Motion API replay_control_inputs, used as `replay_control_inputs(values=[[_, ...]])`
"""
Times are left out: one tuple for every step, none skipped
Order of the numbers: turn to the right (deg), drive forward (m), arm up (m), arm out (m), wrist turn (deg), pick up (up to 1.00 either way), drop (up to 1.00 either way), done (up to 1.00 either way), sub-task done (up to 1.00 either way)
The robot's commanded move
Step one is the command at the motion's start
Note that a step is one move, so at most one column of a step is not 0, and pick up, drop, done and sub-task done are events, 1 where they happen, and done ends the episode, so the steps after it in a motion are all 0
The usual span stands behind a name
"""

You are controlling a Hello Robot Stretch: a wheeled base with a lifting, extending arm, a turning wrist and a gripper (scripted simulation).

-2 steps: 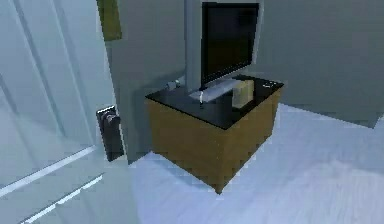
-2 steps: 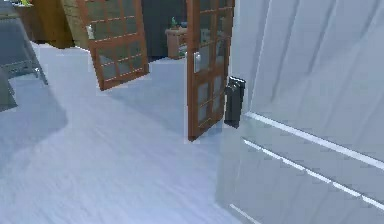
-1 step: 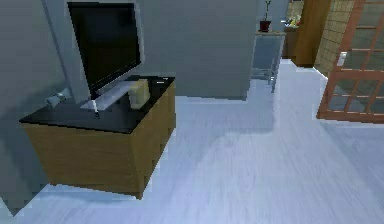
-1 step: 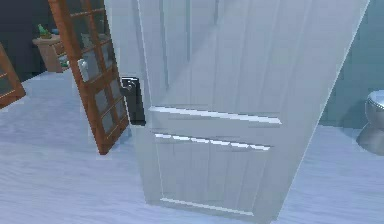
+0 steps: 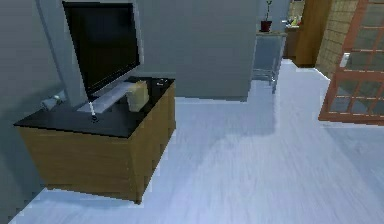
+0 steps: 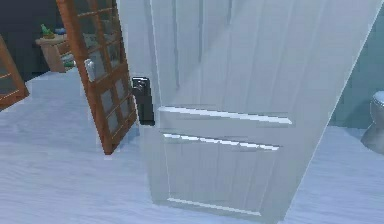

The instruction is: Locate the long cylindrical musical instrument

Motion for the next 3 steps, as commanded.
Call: replay_control_inputs(values=[[30.0, 0.00, 0.00, 0.00, 0.0, 0.00, 0.00, 0.00, 0.00], [0.0, 0.80, 0.00, 0.00, 0.0, 0.00, 0.00, 0.00, 0.00], [33.0, 0.00, 0.00, 0.00, 0.0, 0.00, 0.00, 0.00, 0.00]])
